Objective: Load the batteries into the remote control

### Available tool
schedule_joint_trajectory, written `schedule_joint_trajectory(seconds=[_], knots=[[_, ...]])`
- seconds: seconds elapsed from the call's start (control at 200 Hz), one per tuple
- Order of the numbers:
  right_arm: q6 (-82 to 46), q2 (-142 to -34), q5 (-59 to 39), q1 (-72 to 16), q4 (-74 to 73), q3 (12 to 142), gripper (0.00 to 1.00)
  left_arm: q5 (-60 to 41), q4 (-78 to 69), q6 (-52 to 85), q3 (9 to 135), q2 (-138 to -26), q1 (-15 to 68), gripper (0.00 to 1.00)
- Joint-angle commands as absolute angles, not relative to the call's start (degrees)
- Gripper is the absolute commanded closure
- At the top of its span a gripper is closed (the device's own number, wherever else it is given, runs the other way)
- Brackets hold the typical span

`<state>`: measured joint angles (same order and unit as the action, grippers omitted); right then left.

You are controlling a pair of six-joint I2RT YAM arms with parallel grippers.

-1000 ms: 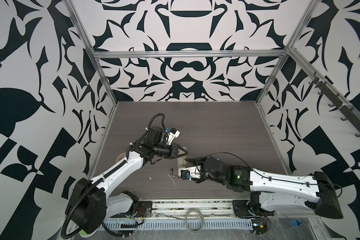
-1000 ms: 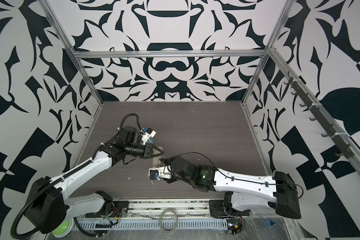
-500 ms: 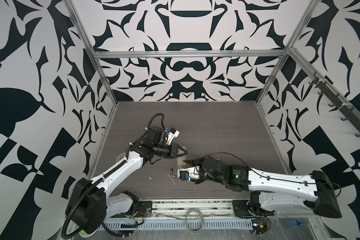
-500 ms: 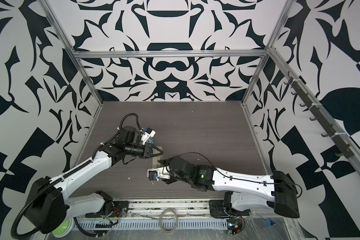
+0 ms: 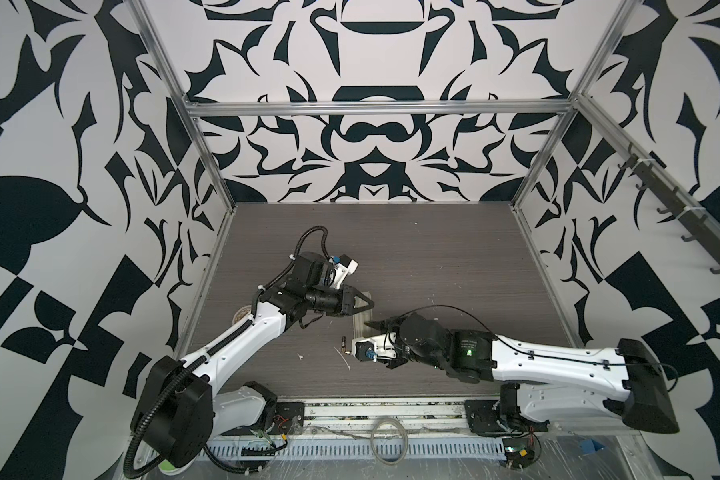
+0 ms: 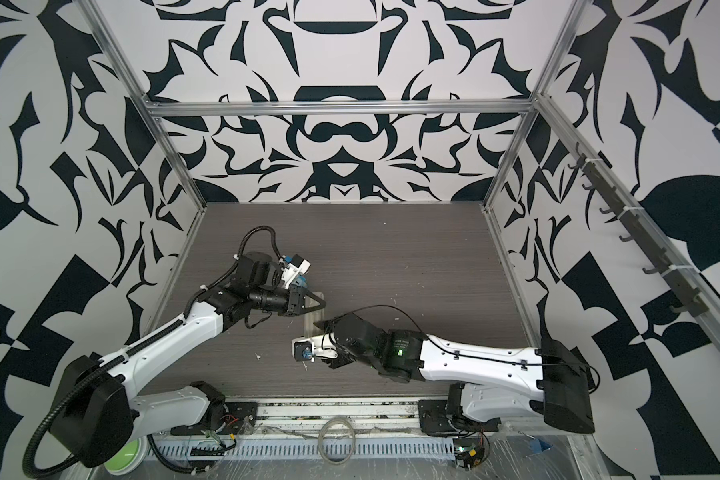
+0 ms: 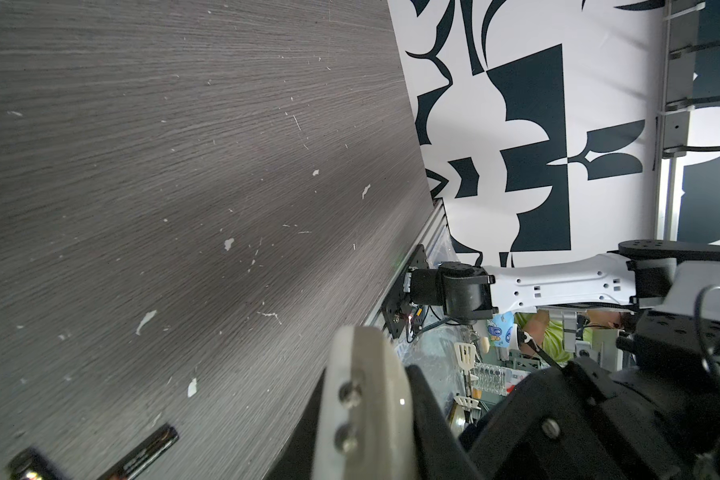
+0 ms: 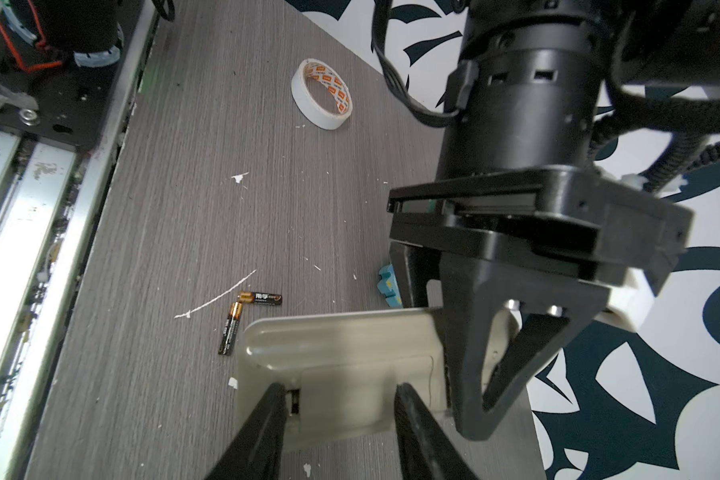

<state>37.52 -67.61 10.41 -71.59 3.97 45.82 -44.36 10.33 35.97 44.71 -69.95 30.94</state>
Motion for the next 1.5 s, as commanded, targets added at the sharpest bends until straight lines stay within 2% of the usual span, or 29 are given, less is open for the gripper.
schedule_joint_trajectory(seconds=[0.0,1.165,1.32,1.495], knots=[[37.4,-67.9,14.9,-71.5,2.9,47.0,0.55,-47.7,9.6,36.5,44.9,-69.9,31.2,1.0],[38.6,-66.2,23.6,-71.5,-1.3,46.0,0.65,-45.9,12.0,35.3,45.5,-70.9,31.1,1.0],[38.5,-65.4,21.7,-71.5,-1.3,45.8,0.65,-45.7,12.1,35.3,45.8,-70.9,31.1,1.0],[36.8,-63.8,13.9,-71.5,1.5,45.7,0.61,-46.3,12.2,35.3,46.1,-70.9,31.1,1.0]])
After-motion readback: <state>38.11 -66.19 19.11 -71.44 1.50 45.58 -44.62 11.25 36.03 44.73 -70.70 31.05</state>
